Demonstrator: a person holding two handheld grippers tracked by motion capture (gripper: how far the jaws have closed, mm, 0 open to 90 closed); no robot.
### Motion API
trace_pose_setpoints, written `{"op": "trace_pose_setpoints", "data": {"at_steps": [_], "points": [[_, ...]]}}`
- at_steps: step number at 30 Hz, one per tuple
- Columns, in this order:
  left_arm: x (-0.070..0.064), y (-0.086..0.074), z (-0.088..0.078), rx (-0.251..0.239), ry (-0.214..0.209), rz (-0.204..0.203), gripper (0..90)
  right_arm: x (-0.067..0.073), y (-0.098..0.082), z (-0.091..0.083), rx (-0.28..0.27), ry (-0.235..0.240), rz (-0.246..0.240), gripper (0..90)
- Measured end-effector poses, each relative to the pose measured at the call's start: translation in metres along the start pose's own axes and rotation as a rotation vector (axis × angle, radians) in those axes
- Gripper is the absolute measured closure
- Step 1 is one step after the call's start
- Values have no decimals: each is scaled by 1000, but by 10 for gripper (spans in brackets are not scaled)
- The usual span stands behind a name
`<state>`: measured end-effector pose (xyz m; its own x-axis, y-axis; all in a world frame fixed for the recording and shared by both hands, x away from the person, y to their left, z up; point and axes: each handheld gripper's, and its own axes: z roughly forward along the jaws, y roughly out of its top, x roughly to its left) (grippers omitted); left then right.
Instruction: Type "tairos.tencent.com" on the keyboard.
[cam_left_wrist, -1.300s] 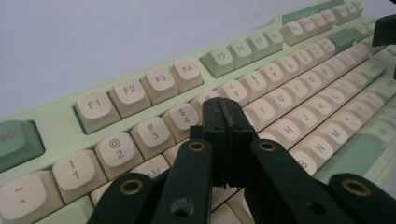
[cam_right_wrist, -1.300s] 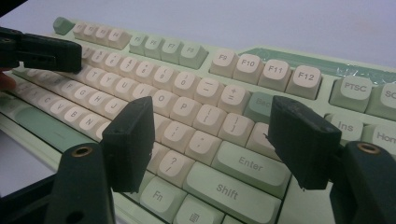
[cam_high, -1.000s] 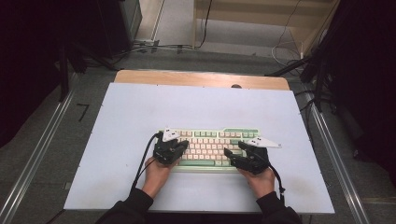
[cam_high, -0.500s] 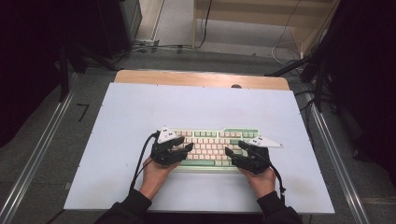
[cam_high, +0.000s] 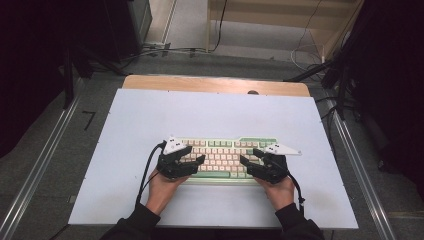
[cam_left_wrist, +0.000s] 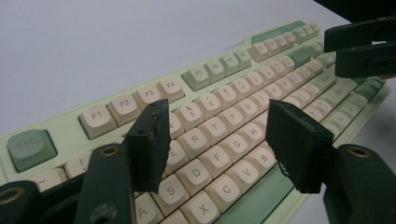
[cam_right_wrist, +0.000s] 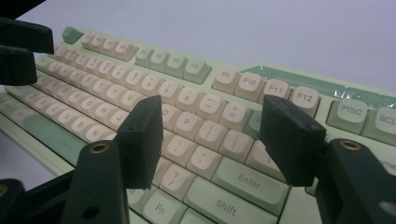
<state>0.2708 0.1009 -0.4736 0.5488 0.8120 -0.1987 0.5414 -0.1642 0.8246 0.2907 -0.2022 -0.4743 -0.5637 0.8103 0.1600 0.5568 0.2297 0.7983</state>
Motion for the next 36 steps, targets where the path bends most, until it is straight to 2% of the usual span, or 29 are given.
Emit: {"op": "trace_pose_setpoints", "data": {"at_steps": [8, 14, 20, 25, 29, 36], "points": [[4, -4, -10, -24, 56, -16, 321, 5, 6, 10, 25, 17, -2, 400], [11, -8, -14, -39, 61, -59, 314, 8, 10, 16, 31, 23, -9, 398], [14, -10, -16, -43, 74, -69, 320, 13, 14, 25, 35, 19, -6, 509], [15, -11, -17, -42, 76, -70, 320, 18, 13, 30, 35, 5, -50, 731], [15, -13, -16, -37, 76, -71, 320, 21, 14, 33, 43, 18, -63, 857], [16, -13, -16, -38, 84, -77, 317, 26, 12, 41, 76, 27, -87, 876]]}}
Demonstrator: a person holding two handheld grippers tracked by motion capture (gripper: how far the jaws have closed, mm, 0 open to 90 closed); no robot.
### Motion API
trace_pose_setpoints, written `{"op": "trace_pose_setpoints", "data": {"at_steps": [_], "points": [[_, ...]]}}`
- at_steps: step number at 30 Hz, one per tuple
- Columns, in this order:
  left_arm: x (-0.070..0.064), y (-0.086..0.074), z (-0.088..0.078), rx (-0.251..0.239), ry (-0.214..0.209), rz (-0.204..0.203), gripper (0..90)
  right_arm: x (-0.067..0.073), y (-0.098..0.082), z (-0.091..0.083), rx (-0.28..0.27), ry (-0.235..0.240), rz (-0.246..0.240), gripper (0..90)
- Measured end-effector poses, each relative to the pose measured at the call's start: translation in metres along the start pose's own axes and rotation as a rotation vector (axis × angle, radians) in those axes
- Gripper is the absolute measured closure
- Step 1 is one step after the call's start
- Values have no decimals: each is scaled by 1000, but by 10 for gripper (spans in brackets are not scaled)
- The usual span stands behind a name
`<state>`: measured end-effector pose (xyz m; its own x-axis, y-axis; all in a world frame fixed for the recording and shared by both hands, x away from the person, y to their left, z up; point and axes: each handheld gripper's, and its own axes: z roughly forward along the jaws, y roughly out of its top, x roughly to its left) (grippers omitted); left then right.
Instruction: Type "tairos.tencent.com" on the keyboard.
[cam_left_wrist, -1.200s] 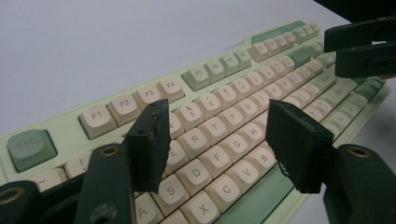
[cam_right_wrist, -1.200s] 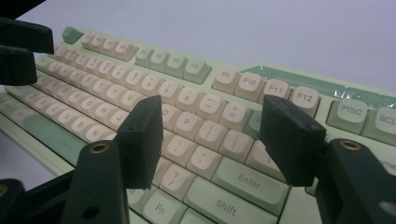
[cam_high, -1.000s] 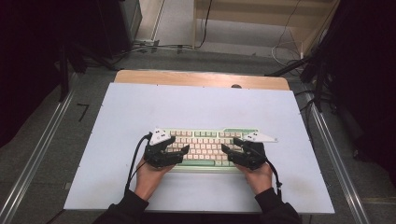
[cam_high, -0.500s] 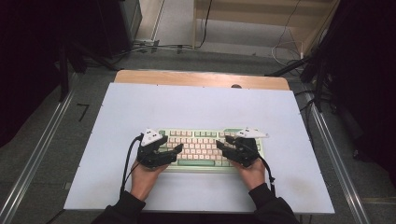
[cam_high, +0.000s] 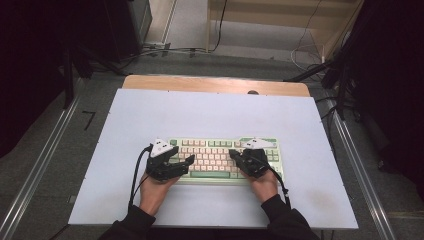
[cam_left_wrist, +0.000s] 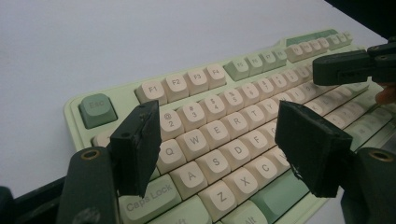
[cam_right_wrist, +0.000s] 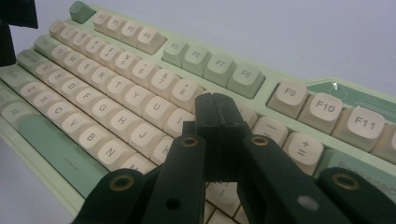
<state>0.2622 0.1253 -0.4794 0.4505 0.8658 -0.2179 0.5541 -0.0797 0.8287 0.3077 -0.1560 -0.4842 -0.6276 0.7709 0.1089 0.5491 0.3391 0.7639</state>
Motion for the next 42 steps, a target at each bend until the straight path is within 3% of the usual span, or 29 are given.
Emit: {"op": "trace_pose_setpoints", "data": {"at_steps": [36, 40, 42], "points": [[2, 0, -2, 1, 4, -8, 318, 5, 0, 7, 16, -14, -11, 876], [3, 0, -2, -2, 10, -10, 307, 3, 0, 8, 40, -12, -5, 876], [3, 0, -2, -4, 9, -13, 307, 3, 1, 5, 21, -12, 1, 877]]}}
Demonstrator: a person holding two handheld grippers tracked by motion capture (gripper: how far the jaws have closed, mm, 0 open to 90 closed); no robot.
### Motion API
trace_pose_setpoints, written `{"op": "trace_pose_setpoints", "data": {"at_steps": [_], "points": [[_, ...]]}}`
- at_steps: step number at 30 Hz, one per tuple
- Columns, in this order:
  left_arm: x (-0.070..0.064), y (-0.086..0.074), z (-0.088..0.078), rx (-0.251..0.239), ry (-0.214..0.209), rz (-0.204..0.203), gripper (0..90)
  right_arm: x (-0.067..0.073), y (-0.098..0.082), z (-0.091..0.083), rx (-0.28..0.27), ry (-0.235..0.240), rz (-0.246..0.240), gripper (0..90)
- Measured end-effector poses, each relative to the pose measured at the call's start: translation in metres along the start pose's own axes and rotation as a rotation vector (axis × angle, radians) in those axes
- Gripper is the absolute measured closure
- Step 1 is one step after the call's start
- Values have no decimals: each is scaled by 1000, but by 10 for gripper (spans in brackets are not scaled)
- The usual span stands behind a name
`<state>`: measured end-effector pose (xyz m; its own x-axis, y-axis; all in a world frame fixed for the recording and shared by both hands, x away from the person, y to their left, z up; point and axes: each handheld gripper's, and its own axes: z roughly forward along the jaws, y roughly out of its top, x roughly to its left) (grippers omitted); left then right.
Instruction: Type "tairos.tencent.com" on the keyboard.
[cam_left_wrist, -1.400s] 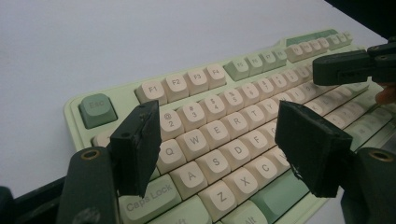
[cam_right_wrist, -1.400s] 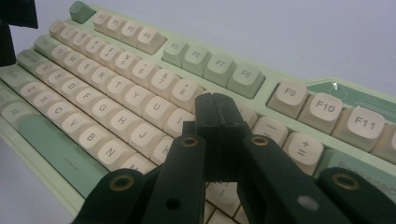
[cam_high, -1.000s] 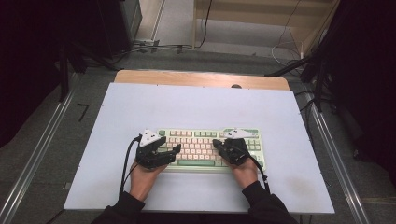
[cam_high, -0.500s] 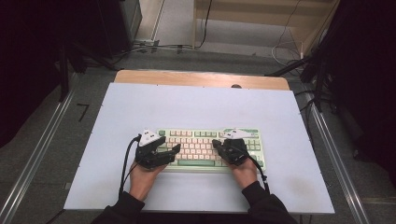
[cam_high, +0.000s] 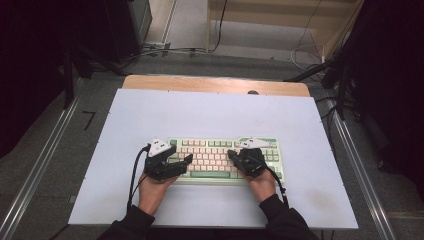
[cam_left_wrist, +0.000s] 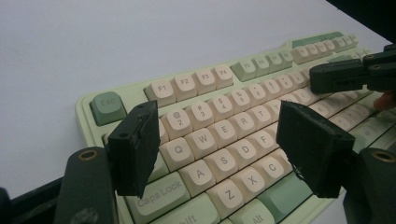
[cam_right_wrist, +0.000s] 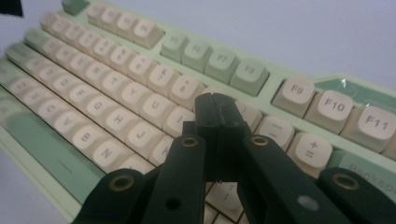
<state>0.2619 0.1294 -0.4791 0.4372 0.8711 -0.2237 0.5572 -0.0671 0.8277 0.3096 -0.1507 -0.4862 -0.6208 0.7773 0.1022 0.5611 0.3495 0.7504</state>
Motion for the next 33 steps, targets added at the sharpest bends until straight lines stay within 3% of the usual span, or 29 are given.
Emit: {"op": "trace_pose_setpoints", "data": {"at_steps": [5, 7, 11, 15, 21, 25, 33], "points": [[1, 0, -1, -1, -1, 1, 307, -3, 3, -10, -58, 22, 27, 862], [2, 0, -2, -1, -3, 0, 306, -6, 4, -12, -65, 36, 40, 683], [2, 0, -4, -6, -4, 3, 307, -12, 4, -18, -74, 43, 60, 424], [3, 0, -6, -12, -2, 2, 319, -18, 4, -24, -80, 39, 74, 324], [1, -1, -6, -4, 0, 14, 392, -26, 2, -31, -85, 19, 91, 314], [0, -2, -4, 9, -11, 37, 528, -27, 1, -33, -84, 19, 93, 314], [-1, -3, 2, 55, -38, 45, 864, -26, -1, -32, -74, 18, 89, 318]]}}
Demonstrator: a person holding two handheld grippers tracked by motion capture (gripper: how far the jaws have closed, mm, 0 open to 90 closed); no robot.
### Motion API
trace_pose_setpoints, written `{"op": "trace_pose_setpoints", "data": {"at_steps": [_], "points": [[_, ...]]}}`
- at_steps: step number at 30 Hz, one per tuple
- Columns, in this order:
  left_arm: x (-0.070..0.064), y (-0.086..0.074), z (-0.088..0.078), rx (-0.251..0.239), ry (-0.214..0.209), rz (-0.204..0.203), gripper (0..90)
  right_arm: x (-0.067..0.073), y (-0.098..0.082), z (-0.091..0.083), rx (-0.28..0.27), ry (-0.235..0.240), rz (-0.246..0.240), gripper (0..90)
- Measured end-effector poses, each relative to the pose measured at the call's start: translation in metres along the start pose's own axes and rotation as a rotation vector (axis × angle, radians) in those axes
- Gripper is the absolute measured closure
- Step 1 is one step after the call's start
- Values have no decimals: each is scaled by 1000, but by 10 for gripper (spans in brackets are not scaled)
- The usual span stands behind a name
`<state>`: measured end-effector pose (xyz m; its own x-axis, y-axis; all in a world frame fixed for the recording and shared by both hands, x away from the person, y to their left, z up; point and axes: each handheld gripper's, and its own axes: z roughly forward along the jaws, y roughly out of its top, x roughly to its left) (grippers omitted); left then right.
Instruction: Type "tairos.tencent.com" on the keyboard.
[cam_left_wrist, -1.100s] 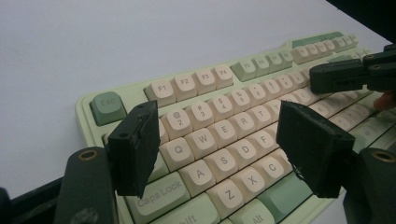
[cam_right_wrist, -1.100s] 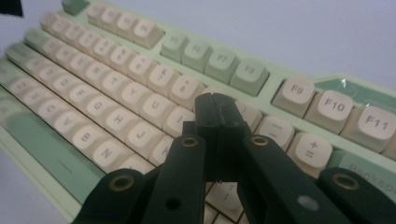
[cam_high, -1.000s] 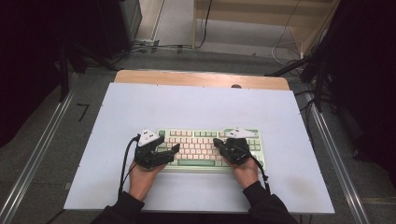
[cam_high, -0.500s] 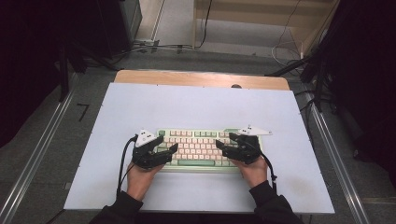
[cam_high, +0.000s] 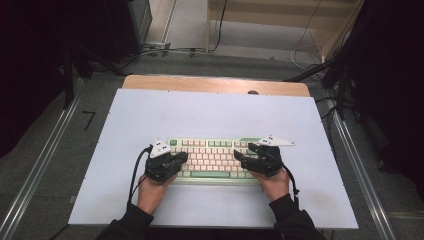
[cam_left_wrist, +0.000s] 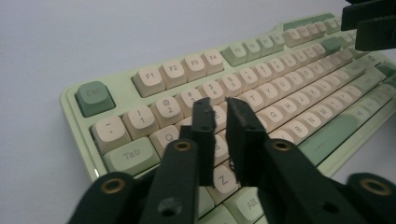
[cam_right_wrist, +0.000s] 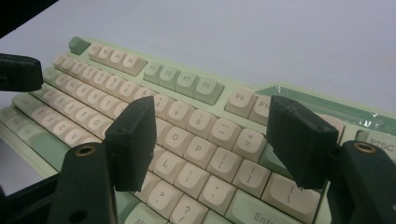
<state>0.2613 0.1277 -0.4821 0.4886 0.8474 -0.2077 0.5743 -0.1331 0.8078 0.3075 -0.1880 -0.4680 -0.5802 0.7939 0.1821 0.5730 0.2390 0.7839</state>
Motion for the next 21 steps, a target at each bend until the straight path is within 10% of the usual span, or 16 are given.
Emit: {"op": "trace_pose_setpoints", "data": {"at_steps": [21], "points": [[-2, -2, 15, 60, -5, 19, 900, 0, -2, 0, -1, 2, 10, 329]]}}
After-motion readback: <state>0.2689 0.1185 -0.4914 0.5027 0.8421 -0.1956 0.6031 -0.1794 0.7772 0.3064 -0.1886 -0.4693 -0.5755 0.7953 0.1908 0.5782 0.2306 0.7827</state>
